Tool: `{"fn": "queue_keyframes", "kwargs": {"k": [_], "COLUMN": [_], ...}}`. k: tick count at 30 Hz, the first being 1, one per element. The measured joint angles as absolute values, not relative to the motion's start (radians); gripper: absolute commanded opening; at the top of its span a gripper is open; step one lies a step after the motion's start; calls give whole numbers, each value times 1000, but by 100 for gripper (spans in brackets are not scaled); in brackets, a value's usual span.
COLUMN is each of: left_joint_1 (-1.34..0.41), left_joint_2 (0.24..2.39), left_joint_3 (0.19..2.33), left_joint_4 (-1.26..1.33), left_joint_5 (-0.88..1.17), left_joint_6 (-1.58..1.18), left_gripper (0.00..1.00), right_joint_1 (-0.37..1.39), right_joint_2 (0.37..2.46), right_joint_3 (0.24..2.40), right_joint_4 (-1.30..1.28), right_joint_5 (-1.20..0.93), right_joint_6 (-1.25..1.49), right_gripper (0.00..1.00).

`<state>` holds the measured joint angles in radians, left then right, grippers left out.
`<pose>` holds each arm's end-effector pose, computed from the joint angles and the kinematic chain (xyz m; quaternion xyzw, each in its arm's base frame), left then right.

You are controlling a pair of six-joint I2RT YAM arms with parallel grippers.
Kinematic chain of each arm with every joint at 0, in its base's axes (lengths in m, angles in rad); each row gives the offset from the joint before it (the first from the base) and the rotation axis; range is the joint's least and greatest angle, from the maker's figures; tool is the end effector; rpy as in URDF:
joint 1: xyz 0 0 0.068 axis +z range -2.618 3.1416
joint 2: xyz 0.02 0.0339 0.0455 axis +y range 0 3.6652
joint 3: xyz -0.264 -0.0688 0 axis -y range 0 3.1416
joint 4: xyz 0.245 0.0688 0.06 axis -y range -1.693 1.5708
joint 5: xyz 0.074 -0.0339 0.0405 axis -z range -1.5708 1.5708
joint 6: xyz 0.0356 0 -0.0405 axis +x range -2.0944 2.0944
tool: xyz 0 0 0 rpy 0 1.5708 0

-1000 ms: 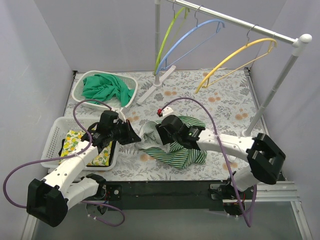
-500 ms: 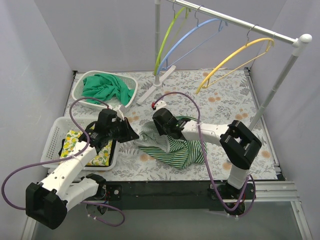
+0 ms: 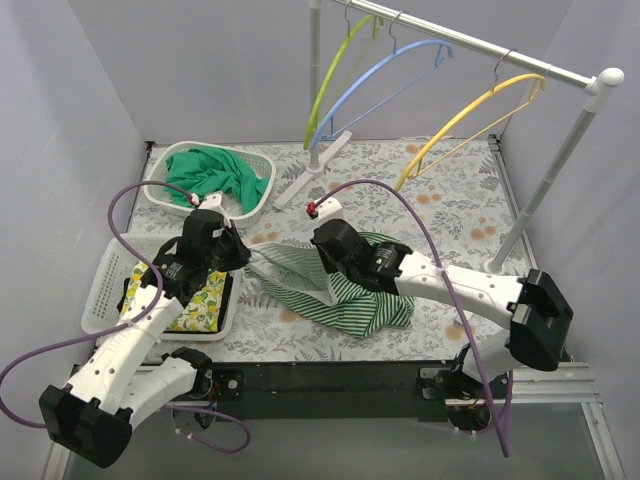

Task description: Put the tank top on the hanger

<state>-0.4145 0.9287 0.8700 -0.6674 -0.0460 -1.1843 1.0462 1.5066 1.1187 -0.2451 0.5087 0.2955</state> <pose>0.1763 -0.0758 0.2977 -0.3511 0.8416 -0.2792 0.3007 0.1839 0.2832 0.2777 -0.2107 0.8449 0.0961 0.4821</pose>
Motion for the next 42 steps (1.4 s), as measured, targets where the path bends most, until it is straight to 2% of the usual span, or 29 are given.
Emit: {"fn": "queue_keyframes", "kwargs": {"k": [4, 8, 13, 17, 23, 30, 34, 36, 38, 39, 41, 42], "left_joint_1": [-414, -414, -414, -414, -417, -421, -421, -421, -421, -421, -421, -421], "left_joint_2": [895, 896, 918, 962, 1049, 1116, 1076, 1038, 1002, 992, 994, 1001], "left_joint_3": [929, 1045, 1250, 1414, 1578, 1596, 1444, 1316, 1147, 1067, 923, 876], "left_joint_4": [-682, -675, -607, -530, -472, -485, -480, -481, -455, -448, -424, -418], "left_joint_5": [-134, -186, -219, -192, -83, 31, 77, 105, 144, 163, 204, 222], "left_joint_6": [-1155, -1121, -1061, -1021, -1002, -1002, -1010, -1024, -1053, -1073, -1108, -1129], "left_gripper": [0, 0, 0, 0, 0, 0, 2, 8, 16, 26, 28, 31], "right_joint_1": [1144, 1166, 1165, 1164, 1122, 1054, 1048, 1047, 1044, 1041, 1034, 1031], "right_joint_2": [1414, 1366, 1368, 1382, 1365, 1308, 1246, 1218, 1217, 1224, 1248, 1269], "right_joint_3": [1185, 1302, 1551, 1785, 1882, 1802, 1620, 1477, 1320, 1250, 1155, 1116], "right_joint_4": [-347, -418, -498, -503, -502, -534, -550, -555, -562, -562, -572, -578], "right_joint_5": [522, 533, 619, 718, 791, 792, 761, 739, 707, 688, 658, 645], "right_joint_6": [310, 301, 215, 94, -25, -39, 44, 102, 171, 199, 241, 259], "right_gripper": [1, 1, 1, 1, 1, 1, 1, 1, 9, 14, 27, 30]}}
